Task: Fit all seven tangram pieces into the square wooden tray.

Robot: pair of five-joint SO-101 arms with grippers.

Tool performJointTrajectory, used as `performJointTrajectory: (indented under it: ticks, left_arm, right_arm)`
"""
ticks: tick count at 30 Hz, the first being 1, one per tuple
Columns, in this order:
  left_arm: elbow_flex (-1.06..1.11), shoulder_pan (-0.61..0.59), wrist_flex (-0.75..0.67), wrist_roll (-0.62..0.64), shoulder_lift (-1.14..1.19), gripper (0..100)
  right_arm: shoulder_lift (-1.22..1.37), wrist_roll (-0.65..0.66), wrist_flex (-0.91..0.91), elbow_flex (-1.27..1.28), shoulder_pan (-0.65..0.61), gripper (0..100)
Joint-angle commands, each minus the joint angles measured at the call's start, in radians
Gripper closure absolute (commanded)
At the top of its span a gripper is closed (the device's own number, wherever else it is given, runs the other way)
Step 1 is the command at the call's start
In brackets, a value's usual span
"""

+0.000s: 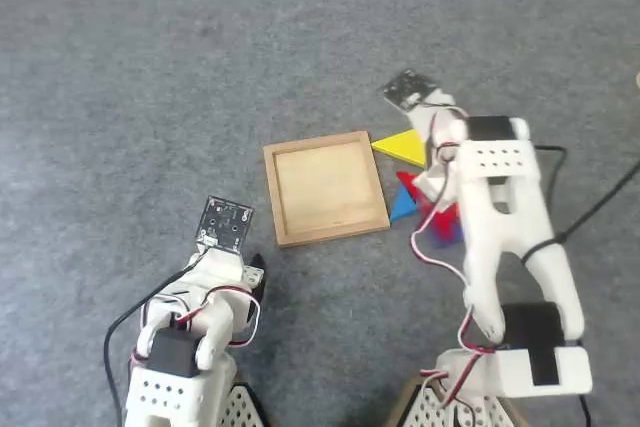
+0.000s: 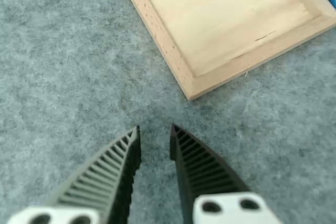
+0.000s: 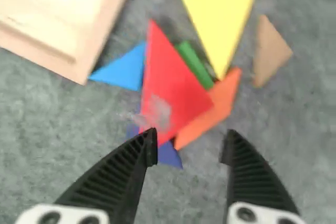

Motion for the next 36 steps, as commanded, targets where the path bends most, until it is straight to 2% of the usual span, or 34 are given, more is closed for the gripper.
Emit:
performJointTrajectory:
  ticks: [1,4,17,27,36]
  left_arm:
    - [-0.005,-0.008,0.006,0.009,-0.021,91]
    - [-0.005,-0.008,0.006,0.009,-0.021,91]
    - [-0.005,-0.008,0.006,0.009,-0.021,91]
    - [-0.005,-0.008,0.006,0.009,-0.021,91]
    - [-0.005,-0.008,0.006,0.009,-0.021,91]
  right_arm:
    - [-0.005,0.031,0.010,-0.051,-0.062,65.3]
    - [-0.005,0.071,0.005,-0.035,-0.084,60.1]
    - [-0.004,0.075,-0.295,0.239,-0.101,59.7]
    - [0.085,0.071,-0.423,0.282,-0.061,60.0]
    - [0.168,-0.005,-0.394,0.204,-0.022,60.1]
